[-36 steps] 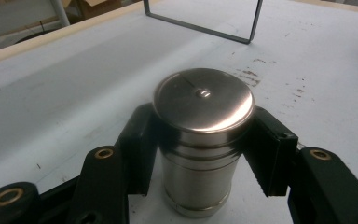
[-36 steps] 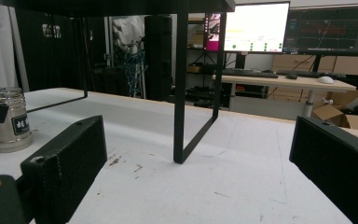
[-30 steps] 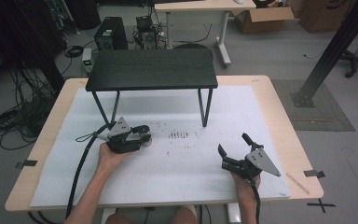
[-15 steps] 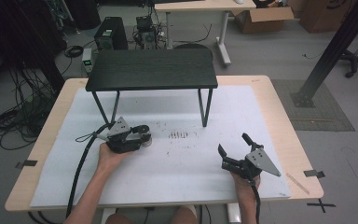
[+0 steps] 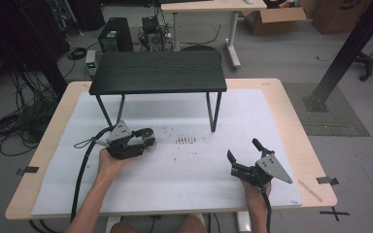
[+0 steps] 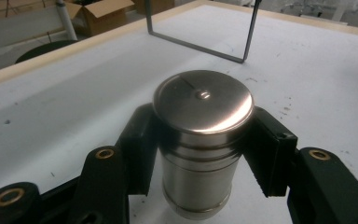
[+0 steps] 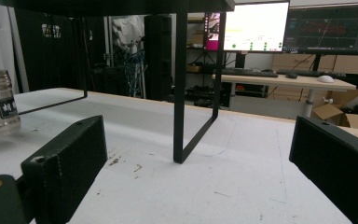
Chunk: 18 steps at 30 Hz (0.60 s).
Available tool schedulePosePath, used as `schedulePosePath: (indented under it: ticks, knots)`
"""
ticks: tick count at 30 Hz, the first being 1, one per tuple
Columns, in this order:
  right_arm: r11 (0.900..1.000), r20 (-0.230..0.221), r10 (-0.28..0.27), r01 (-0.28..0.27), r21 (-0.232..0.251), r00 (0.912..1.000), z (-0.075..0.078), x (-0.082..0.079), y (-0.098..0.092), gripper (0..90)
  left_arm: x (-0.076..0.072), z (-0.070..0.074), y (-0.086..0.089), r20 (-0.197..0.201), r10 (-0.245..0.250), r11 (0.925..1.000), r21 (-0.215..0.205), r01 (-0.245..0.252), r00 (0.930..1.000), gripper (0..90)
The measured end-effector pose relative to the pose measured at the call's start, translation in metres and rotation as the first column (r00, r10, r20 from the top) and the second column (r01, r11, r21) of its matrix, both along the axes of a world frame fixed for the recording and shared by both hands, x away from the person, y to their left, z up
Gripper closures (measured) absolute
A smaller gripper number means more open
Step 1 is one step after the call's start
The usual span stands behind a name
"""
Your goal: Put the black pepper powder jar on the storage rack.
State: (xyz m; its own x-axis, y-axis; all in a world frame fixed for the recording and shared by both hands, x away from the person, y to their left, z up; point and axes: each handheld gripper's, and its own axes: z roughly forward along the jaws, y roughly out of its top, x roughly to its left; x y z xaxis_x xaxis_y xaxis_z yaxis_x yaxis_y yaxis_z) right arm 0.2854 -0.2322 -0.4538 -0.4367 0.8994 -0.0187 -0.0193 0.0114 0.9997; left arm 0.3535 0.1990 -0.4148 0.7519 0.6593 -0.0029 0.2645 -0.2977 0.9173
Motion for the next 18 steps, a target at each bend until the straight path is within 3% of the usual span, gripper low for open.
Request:
schedulePosePath:
  ticks: [18]
  knots:
    - [1.0, -0.003, 0.0, 0.0, 0.001, 1.0, 0.0, 0.0, 0.0, 4.0, -0.01, 0.051, 0.007, 0.022, -0.019, 0.9998, -0.011, 0.019, 0.9996, 49.2]
